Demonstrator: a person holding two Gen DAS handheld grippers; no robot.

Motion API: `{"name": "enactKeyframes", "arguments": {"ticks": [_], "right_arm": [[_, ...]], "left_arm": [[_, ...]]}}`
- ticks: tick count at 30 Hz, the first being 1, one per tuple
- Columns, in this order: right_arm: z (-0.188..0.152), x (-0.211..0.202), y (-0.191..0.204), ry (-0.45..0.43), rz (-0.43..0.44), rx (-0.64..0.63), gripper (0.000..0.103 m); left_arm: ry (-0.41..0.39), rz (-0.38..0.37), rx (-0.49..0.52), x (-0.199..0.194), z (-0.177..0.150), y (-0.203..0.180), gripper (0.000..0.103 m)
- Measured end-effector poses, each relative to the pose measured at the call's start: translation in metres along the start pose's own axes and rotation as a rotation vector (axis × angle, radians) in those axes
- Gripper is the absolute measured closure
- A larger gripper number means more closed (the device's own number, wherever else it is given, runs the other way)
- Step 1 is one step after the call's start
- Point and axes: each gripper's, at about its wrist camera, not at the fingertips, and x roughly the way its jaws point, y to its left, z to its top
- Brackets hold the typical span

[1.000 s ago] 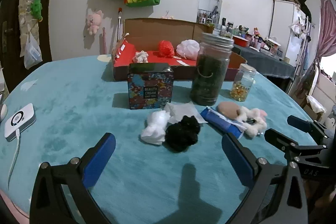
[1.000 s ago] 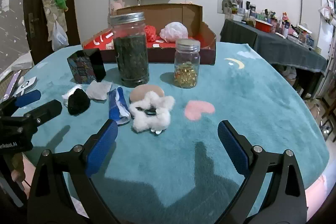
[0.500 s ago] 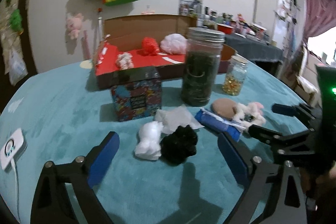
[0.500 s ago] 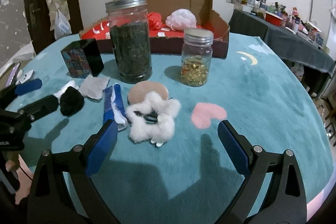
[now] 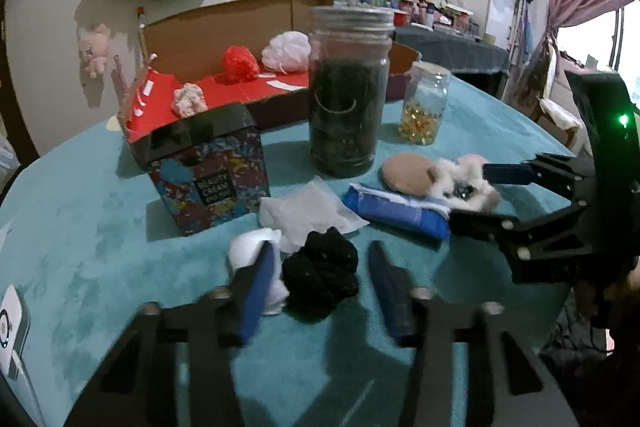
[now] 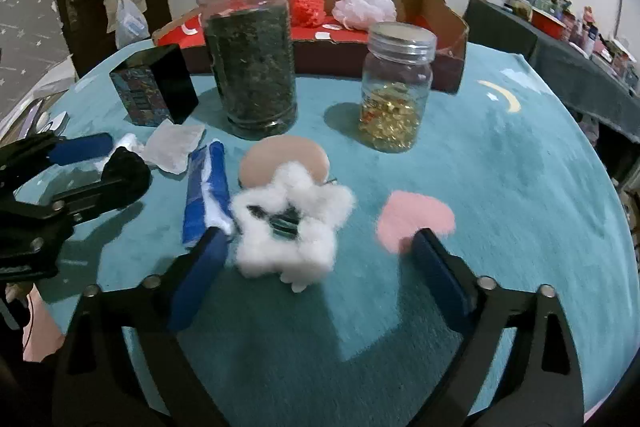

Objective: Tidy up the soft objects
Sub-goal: 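Grasp the black fuzzy pom with left tool while right tool grasps white fluffy scrunchie, then carry the black pom and white scrunchie into the box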

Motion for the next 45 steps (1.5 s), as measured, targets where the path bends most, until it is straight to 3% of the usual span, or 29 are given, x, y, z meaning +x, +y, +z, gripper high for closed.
{"name": "enactKeyframes", "arguments": {"ticks": [2, 4, 16, 32, 45], "right_arm": [[0.002, 0.002, 0.000, 0.002, 0.014, -0.006, 0.032], [0.002, 0.001, 0.001, -0.010, 0.027, -0.016, 0.067], [0.016, -0.022, 0.001, -0.067, 0.110, 0.002, 0.068], [0.027, -0.023, 0.008, -0.066, 0.160, -0.011, 0.068], [0.030, -0.023, 0.010, -0.067, 0.173, -0.022, 0.068]], "left_arm": [[0.011, -0.006, 0.003, 0.002, 0.000, 0.001, 0.075], [0.004, -0.009, 0.001, -0.001, 0.000, 0.001, 0.077], [-0.029, -0.050, -0.016, -0.008, 0.018, -0.001, 0.077], [-0.053, -0.118, -0.039, -0.007, 0.034, -0.004, 0.077], [-0.057, -0.105, -0.053, -0.010, 0.040, 0.000, 0.077]]}}
